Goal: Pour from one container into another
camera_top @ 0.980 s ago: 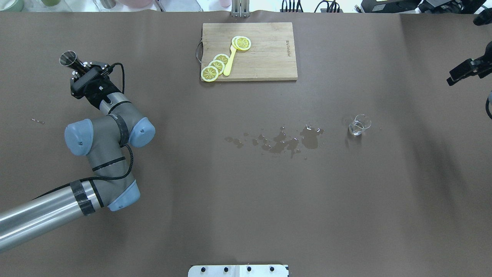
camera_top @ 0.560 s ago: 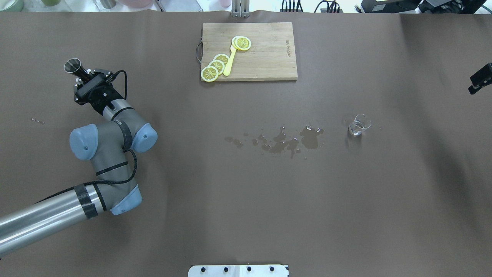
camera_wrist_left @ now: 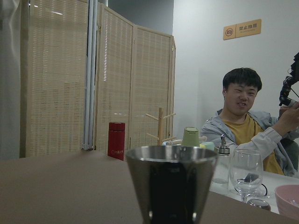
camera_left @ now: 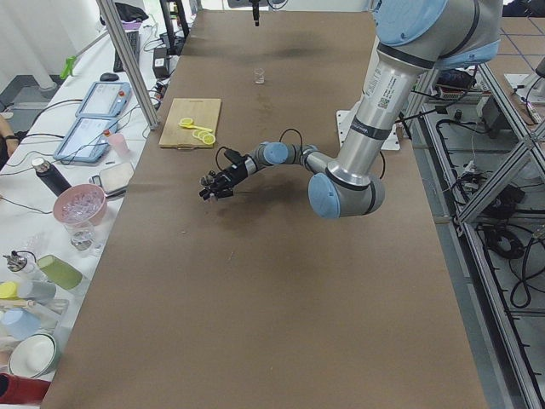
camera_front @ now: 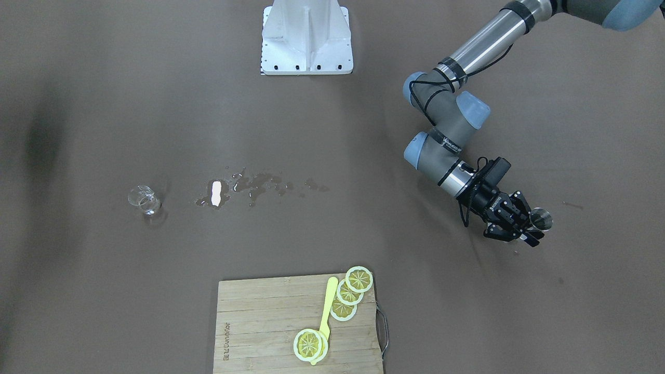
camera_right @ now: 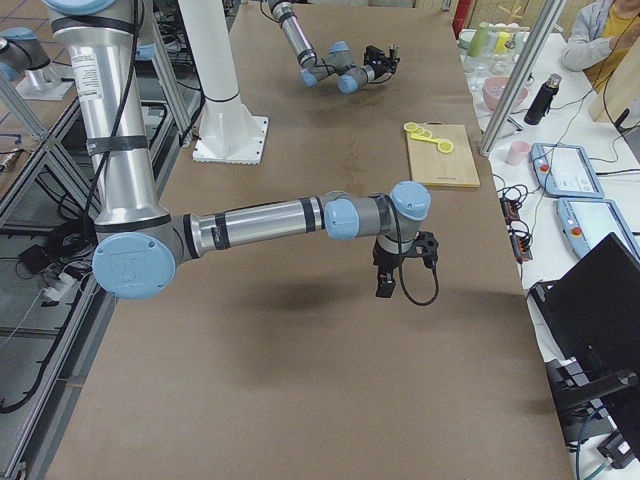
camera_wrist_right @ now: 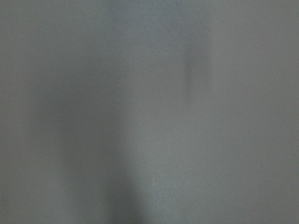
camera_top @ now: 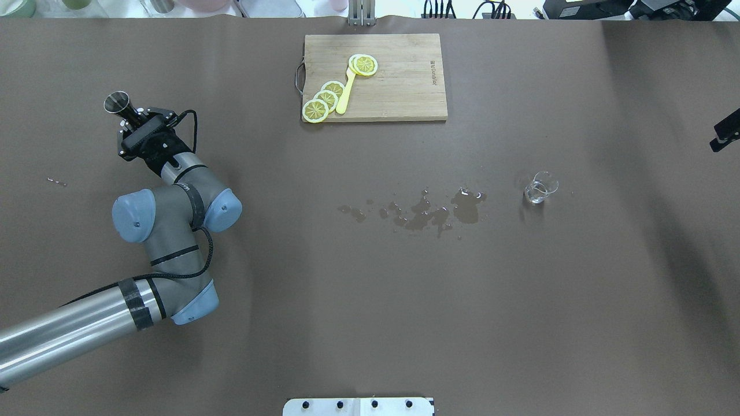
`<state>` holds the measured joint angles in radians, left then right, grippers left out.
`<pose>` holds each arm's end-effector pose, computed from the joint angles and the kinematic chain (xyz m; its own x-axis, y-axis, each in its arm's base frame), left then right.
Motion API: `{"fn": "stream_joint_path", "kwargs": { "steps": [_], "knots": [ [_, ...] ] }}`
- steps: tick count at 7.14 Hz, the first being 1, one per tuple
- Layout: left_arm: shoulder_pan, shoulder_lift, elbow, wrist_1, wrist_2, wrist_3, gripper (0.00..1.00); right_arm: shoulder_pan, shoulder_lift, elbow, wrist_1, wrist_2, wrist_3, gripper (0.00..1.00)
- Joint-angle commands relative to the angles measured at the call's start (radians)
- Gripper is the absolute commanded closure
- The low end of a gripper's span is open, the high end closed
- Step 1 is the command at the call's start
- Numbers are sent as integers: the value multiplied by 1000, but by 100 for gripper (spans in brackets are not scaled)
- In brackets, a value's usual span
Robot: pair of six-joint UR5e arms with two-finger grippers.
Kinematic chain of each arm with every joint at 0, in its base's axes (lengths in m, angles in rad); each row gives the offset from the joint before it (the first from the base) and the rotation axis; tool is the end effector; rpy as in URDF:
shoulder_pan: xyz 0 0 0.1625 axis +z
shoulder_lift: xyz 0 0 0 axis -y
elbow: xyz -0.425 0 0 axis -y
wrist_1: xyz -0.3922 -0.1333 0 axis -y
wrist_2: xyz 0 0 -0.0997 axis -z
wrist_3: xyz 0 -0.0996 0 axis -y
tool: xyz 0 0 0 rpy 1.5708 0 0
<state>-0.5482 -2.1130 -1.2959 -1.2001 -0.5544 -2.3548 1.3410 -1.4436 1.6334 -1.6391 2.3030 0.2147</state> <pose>0.4764 -0.5463 0.4854 0.4603 -0.7166 -0.5241 0.7407 -0.0155 0.6717 -0.0596 -0.5478 0.5715 0.7377 -0.0367 0.6742 0.0706 0.9972 -0.0230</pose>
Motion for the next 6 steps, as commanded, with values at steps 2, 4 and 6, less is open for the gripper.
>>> {"fn": "stream_joint_path", "kwargs": {
  "steps": [2, 4, 6],
  "knots": [
    [10, -18, 39, 2, 1, 0, 100, 4, -18, 2, 1, 1, 2, 0],
    [16, -24, 56, 2, 1, 0, 100, 3, -17, 3, 1, 1, 0, 0],
    [19, -24, 58, 2, 5, 0, 100, 4, -17, 3, 1, 0, 0, 0]
  ]
}}
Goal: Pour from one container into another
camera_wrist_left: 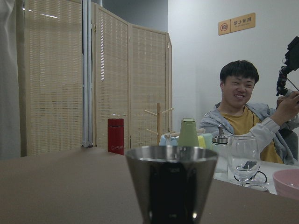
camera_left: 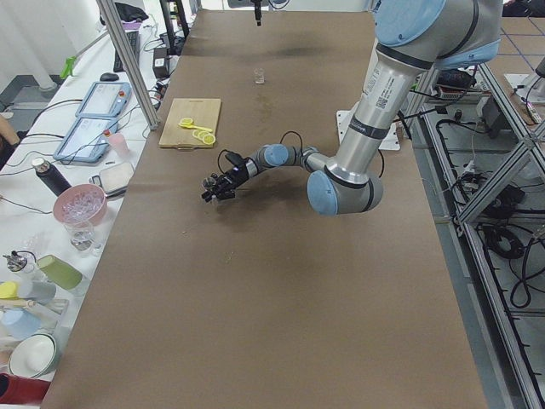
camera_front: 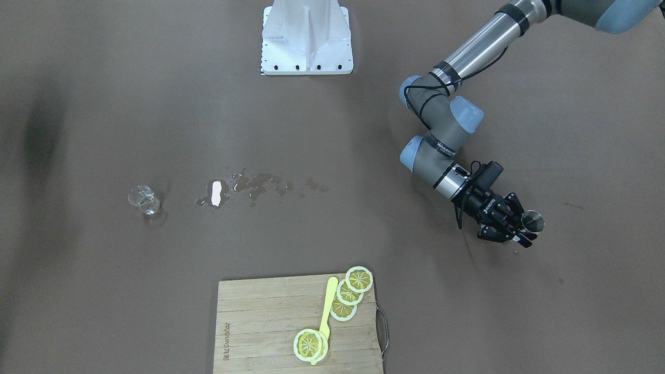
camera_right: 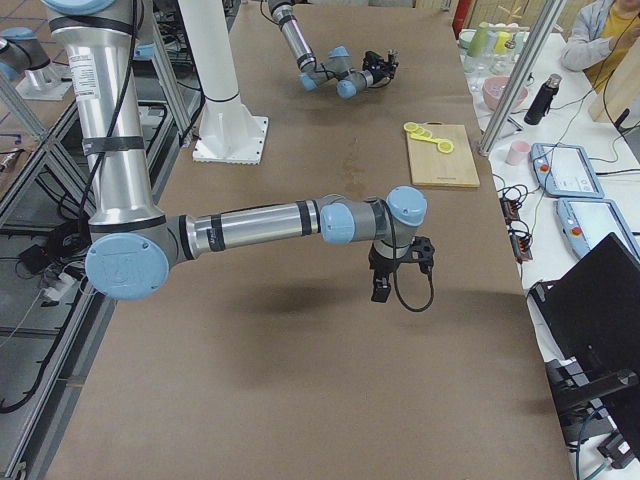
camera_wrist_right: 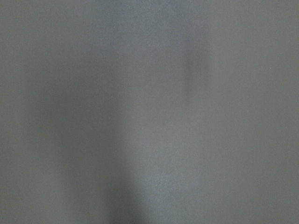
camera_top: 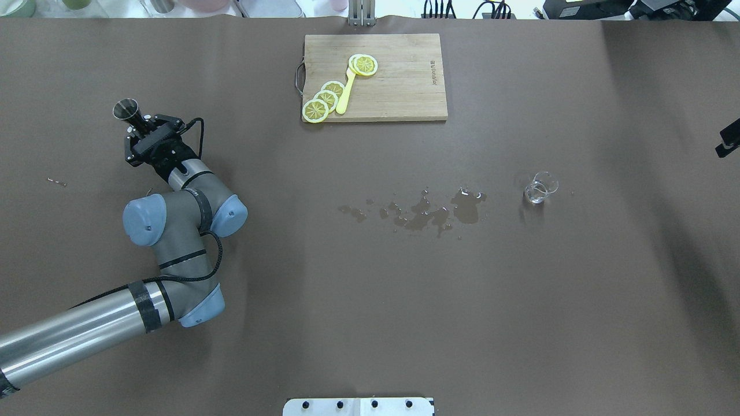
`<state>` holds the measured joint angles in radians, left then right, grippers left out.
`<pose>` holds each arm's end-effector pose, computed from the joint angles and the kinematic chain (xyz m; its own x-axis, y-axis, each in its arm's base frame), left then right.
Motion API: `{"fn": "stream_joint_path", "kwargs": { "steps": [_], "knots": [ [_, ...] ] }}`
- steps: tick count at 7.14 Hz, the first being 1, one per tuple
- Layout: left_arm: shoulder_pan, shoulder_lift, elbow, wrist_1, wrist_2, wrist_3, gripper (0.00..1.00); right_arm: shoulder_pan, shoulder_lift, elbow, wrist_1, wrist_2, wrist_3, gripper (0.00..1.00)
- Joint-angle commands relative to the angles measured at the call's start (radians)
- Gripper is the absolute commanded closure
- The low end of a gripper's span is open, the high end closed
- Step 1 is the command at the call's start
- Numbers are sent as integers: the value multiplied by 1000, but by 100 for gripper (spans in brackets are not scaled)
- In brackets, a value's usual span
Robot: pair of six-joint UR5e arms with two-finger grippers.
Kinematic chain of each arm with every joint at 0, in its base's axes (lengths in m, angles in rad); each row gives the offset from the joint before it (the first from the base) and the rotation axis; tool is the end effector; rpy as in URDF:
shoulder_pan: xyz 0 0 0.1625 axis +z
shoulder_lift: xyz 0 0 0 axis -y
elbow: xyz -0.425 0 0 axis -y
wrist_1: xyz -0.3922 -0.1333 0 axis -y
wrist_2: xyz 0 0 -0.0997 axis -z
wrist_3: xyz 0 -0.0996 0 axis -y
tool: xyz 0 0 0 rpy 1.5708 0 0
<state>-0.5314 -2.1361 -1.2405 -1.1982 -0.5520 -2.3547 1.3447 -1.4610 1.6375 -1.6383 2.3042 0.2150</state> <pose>0.4935 -0.5431 0.4955 0.4882 -0.7164 -0.4984 0.7198 0.0076 0.6941 -0.0561 -0.5410 0.5788 0.7389 -0.0254 0.6733 0.0667 0.9971 -0.0357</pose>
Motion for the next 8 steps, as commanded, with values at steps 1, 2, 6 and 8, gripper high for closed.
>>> {"fn": "stream_joint_path", "kwargs": {
  "steps": [1, 2, 6, 8],
  "knots": [
    [4, -1, 3, 0, 3, 0, 100, -1, 1, 1, 0, -2, 0, 0],
    [5, -1, 3, 0, 3, 0, 100, -1, 2, -2, 0, -2, 0, 0],
    [10, -1, 3, 17, 3, -11, 100, -4, 4, -8, 2, -5, 0, 0],
    [11, -2, 1, 17, 3, -17, 100, -4, 7, -5, 2, -3, 0, 0]
  ]
}}
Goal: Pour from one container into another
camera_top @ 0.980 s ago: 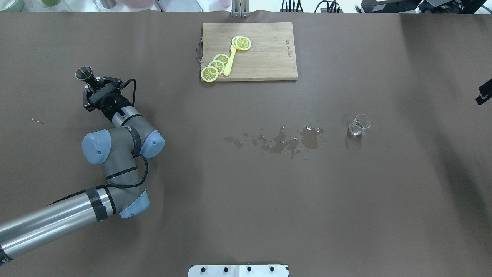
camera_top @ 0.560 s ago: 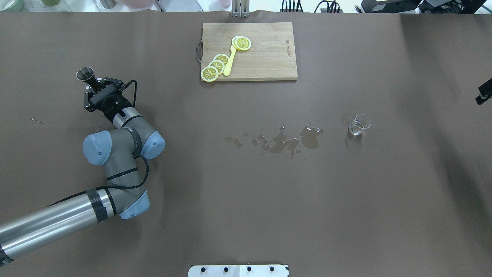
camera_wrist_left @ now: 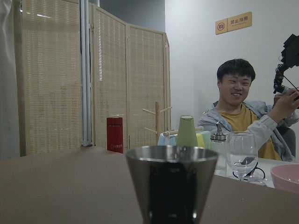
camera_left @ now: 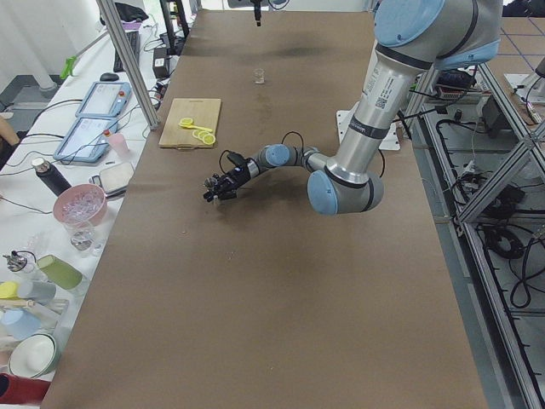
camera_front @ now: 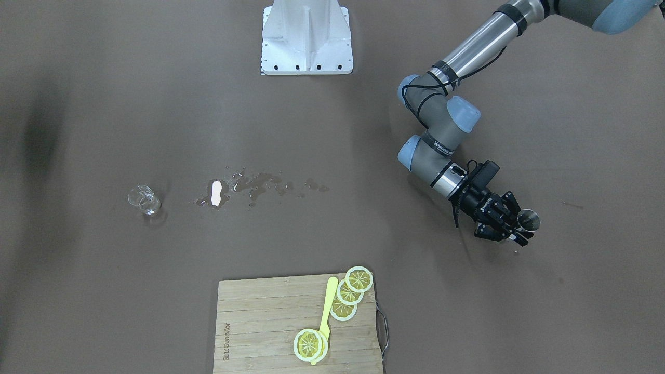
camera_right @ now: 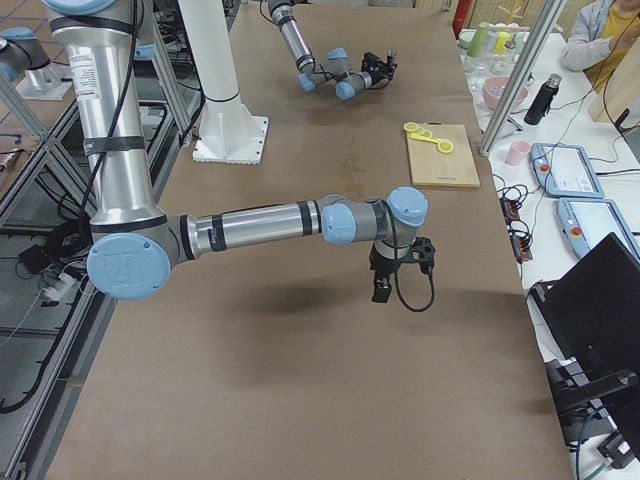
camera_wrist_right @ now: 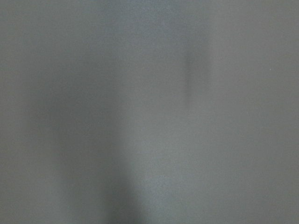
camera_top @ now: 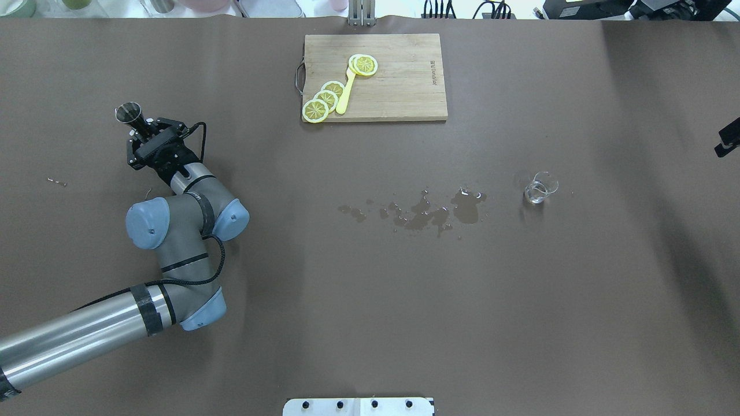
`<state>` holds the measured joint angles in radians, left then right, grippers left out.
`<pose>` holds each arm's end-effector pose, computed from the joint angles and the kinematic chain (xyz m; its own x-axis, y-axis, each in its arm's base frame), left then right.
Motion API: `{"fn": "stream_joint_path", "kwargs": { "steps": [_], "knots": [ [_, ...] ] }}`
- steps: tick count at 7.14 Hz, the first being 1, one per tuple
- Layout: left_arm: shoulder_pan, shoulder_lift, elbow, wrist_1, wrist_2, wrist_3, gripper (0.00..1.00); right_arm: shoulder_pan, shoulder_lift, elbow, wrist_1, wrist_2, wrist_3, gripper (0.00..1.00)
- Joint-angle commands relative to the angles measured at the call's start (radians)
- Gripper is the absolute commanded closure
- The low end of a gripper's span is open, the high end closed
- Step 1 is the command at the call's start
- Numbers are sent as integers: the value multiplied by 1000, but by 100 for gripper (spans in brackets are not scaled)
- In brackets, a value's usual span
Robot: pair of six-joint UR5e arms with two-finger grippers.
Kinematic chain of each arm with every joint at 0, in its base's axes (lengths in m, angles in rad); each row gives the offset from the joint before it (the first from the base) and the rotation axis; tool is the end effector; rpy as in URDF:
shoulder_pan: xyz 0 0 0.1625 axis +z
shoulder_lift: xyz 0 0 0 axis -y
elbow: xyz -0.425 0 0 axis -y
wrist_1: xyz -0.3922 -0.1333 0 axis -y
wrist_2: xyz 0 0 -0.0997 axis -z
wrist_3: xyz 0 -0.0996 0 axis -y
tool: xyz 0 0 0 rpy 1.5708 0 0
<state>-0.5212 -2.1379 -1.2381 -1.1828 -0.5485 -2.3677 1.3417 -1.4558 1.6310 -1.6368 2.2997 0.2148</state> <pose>0.4987 -0.5380 0.4964 0.4943 -0.7138 -0.4962 0.7153 0.0095 0.6988 -0.0579 -0.5432 0.5793 0.7417 -0.0282 0.6701 0.0692 0.9970 -0.0346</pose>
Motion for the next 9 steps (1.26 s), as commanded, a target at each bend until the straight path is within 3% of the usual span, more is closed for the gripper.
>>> {"fn": "stream_joint_path", "kwargs": {
  "steps": [1, 4, 5, 9],
  "knots": [
    [4, -1, 0, 2, -1, -5, 100, -1, 3, 1, 0, 0, 0, 0],
    [4, -1, 0, 2, -1, -4, 86, -1, 5, 6, 0, 3, 0, 0],
    [4, -1, 0, 2, -2, -2, 77, -3, 6, 10, 0, 3, 0, 0],
    [7, -1, -4, 2, -2, 1, 62, 45, -58, 1, 0, -8, -2, 0]
  ]
}}
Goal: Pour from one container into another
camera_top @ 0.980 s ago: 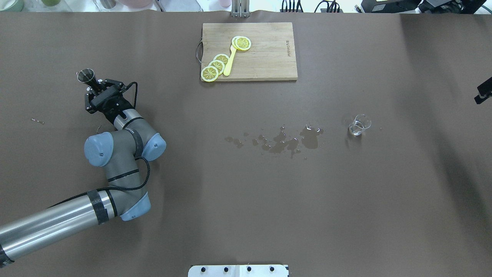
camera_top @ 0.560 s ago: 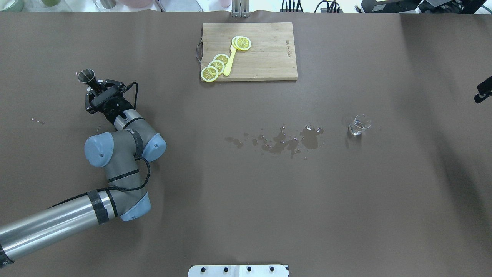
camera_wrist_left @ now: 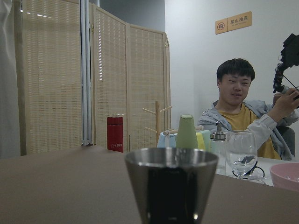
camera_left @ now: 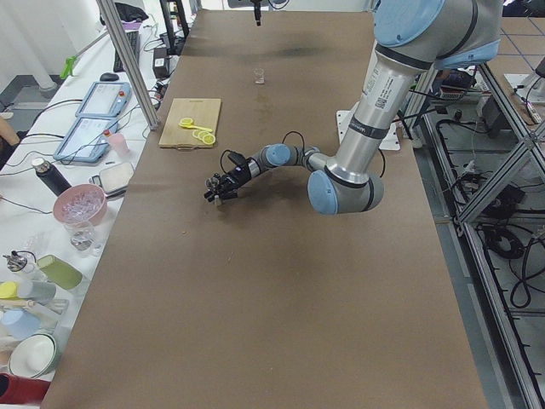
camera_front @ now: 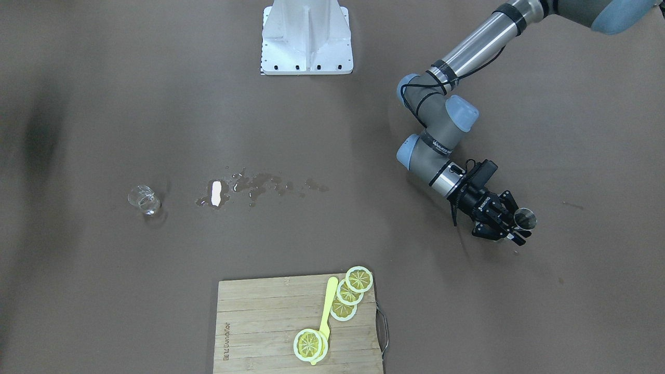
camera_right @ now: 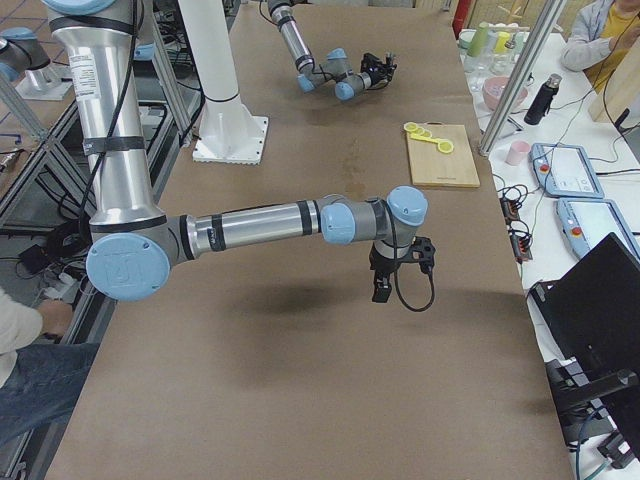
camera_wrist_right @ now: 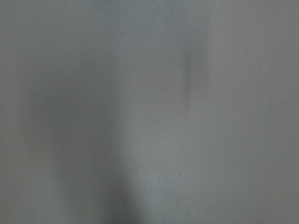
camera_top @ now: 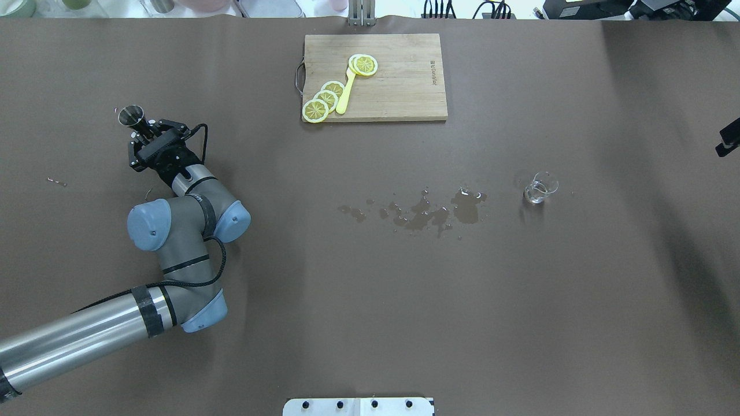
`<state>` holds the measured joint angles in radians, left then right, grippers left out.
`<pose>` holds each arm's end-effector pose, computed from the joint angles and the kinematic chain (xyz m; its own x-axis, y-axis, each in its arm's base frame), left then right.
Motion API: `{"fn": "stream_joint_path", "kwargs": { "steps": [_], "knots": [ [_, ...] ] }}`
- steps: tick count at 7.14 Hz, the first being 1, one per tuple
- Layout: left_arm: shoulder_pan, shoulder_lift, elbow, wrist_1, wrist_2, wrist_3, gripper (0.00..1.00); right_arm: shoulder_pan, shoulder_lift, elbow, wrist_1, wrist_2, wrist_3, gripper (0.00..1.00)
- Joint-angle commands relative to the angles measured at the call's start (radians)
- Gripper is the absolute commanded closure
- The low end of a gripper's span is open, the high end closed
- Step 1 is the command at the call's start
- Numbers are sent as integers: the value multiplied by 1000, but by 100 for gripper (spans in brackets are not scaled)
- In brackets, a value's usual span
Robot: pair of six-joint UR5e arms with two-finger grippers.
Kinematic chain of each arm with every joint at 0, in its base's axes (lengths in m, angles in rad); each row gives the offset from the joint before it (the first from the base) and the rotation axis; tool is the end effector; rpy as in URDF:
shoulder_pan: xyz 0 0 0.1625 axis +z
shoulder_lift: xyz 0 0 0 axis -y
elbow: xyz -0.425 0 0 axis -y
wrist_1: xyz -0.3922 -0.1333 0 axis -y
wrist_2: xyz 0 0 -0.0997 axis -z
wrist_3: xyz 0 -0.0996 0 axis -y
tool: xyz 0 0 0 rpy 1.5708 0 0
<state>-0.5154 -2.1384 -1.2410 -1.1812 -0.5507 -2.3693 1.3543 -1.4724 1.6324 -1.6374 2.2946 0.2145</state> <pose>0.5018 -0.5350 0.4951 0.4957 -0.7116 -0.4979 0.7178 0.0130 0.6961 -0.0492 -0.5371 0.5880 0.7476 -0.0092 0.6641 0.0560 0.9972 -0.0492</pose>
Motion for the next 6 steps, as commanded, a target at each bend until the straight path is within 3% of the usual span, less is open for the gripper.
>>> {"fn": "stream_joint_path", "kwargs": {
  "steps": [1, 5, 6],
  "knots": [
    [1, 0, -3, 0, -2, 2, 62, 64, -67, 1, 1, -1, -1, 0],
    [1, 0, 0, 5, -2, 2, 57, 192, -129, -5, 1, -10, 0, 0],
    [1, 0, -2, 27, 0, -1, 15, 192, -121, 3, 1, -29, 2, 0]
  ]
}}
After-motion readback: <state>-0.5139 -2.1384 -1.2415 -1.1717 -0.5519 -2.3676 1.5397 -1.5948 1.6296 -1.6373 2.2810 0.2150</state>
